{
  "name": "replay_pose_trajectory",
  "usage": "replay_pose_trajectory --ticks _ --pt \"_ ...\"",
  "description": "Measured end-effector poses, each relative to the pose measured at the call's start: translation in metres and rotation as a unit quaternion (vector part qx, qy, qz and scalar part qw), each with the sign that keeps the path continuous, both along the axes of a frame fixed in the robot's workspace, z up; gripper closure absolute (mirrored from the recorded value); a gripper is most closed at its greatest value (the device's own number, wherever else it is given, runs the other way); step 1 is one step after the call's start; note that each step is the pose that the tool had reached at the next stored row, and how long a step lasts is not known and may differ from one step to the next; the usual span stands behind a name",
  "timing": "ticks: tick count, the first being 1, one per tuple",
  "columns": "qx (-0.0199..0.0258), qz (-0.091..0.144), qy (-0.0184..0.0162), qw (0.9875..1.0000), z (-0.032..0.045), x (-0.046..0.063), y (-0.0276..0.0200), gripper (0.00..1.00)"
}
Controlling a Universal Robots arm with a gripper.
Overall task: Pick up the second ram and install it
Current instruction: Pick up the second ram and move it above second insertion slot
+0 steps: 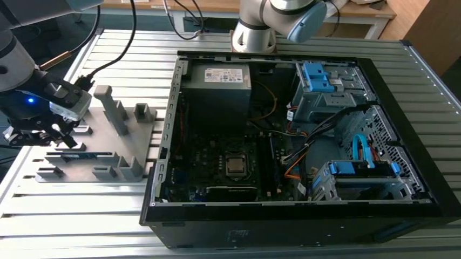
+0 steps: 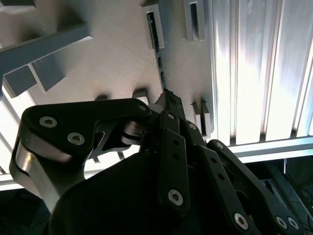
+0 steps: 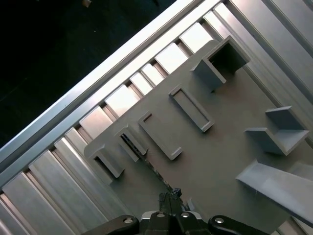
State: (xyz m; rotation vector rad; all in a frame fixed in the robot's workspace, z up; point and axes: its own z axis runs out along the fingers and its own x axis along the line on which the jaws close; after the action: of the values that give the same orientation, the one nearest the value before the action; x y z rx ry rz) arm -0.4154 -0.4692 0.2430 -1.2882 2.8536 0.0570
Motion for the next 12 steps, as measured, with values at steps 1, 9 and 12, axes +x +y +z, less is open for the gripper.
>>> replay_pose_trajectory --ticks 1,9,12 --pt "0.0000 0.002 0.0000 1.0000 0.0000 0.0000 0.0000 0.90" --pt "0.0000 0.021 0.0000 0.9998 0.0000 0.0000 0.0000 0.90" --pt "0.0000 0.027 0.0000 0.9996 0.0000 0.0000 0.0000 0.90"
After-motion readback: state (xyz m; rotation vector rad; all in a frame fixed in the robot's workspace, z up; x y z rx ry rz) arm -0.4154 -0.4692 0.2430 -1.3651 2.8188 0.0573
